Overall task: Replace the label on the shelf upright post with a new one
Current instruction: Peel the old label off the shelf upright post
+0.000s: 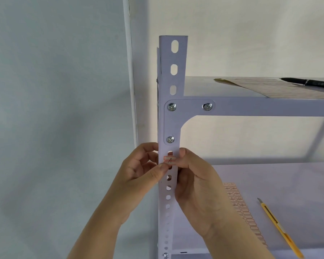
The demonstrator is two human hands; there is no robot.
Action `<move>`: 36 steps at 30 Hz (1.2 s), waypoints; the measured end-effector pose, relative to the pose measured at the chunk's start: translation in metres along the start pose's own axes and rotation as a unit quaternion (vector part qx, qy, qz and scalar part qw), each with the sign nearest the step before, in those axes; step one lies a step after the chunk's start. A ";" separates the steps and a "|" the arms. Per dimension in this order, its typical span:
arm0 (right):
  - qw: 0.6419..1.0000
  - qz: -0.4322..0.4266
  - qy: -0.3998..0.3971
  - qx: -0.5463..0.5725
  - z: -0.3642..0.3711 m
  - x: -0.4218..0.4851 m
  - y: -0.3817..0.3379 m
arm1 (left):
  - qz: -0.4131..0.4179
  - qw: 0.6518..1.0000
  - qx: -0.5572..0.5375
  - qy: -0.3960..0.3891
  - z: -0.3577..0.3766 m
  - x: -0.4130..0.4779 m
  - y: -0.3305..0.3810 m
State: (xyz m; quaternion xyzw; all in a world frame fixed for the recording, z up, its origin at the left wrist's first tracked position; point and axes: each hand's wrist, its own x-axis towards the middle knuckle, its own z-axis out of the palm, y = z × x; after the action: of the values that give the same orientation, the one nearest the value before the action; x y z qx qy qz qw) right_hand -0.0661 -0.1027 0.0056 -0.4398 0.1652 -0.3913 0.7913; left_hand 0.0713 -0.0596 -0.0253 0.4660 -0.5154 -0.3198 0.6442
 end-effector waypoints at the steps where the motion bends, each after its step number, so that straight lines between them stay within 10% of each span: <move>1: 1.000 -0.001 0.000 0.001 0.000 0.000 0.000 | 0.001 1.000 -0.002 0.001 0.000 0.000 0.000; 19: 0.982 -0.084 0.046 -0.162 -0.005 0.002 0.003 | -0.020 0.999 -0.015 0.026 0.004 0.000 0.006; 28: 0.630 -0.520 0.142 -0.559 -0.031 -0.001 0.014 | -0.029 0.999 -0.013 0.033 0.005 -0.002 0.008; 36: 0.509 -0.570 0.146 -0.628 -0.033 0.010 0.006 | -0.030 0.999 -0.016 0.028 0.002 -0.003 0.012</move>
State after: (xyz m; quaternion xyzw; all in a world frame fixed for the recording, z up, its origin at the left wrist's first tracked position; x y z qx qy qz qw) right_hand -0.0770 -0.1268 -0.0166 -0.7579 0.1952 -0.6107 -0.1208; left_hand 0.0681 -0.0537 -0.0154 0.4796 -0.4777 -0.3340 0.6560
